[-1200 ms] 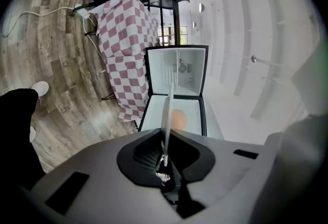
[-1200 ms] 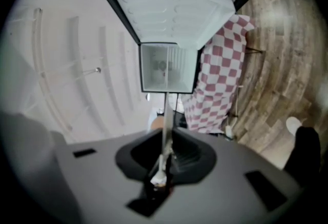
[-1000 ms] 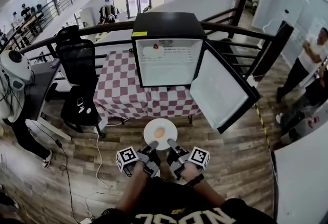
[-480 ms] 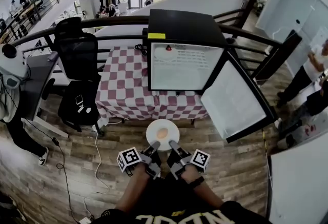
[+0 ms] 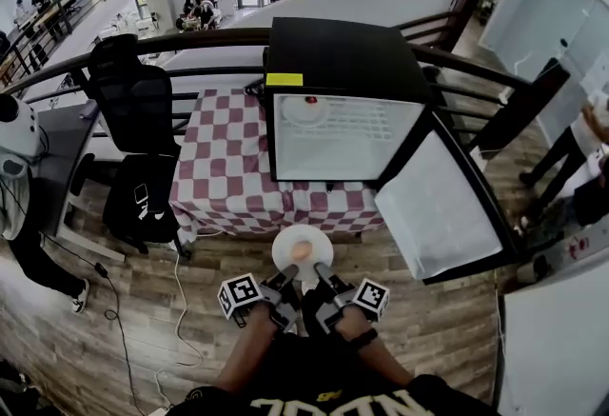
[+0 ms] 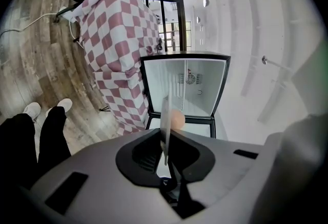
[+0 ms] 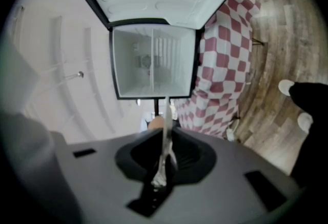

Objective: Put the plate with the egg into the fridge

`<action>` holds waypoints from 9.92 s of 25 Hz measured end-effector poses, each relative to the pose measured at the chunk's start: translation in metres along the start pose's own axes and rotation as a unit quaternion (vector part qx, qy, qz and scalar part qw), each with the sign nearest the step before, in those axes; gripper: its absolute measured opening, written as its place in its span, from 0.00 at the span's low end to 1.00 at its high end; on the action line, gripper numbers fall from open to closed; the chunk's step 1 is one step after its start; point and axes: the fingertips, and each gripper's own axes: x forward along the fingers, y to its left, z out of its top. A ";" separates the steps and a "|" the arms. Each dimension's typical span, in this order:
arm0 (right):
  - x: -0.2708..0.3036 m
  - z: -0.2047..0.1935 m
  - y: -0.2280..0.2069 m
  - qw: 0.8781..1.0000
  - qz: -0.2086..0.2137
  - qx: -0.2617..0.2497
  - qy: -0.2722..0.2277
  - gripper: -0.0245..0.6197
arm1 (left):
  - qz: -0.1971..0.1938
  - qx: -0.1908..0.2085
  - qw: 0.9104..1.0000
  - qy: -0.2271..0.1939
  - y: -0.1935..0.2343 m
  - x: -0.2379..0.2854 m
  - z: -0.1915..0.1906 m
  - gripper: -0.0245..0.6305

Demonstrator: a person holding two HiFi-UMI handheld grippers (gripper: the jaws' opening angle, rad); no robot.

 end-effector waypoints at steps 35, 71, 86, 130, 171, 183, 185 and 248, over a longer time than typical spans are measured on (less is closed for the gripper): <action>0.161 0.175 -0.014 0.998 -0.011 -0.006 0.067 0.11 | 0.029 0.017 0.998 -0.055 -0.016 0.190 0.121 0.10; 0.255 0.237 -0.079 0.984 -0.137 -0.107 0.037 0.11 | 0.130 0.054 0.990 -0.002 0.050 0.283 0.209 0.09; 0.279 0.254 -0.074 0.976 -0.160 -0.146 0.033 0.11 | 0.149 0.066 0.987 -0.005 0.047 0.296 0.228 0.10; 0.220 0.263 -0.067 0.809 -0.188 -0.544 0.116 0.50 | 0.113 0.129 0.985 -0.014 0.058 0.280 0.202 0.30; 0.252 0.219 -0.096 0.753 -0.191 -0.598 0.198 0.09 | 0.273 0.523 0.805 0.060 0.072 0.280 0.204 0.07; 0.272 0.238 -0.074 0.785 -0.186 -0.567 0.169 0.09 | 0.274 0.507 0.816 0.052 0.054 0.294 0.221 0.07; 0.275 0.240 -0.073 0.785 -0.186 -0.566 0.169 0.09 | 0.273 0.504 0.818 0.048 0.053 0.297 0.224 0.07; 0.152 0.197 0.179 0.749 0.014 -0.662 -0.011 0.08 | 0.098 0.620 0.759 -0.174 -0.198 0.178 0.150 0.07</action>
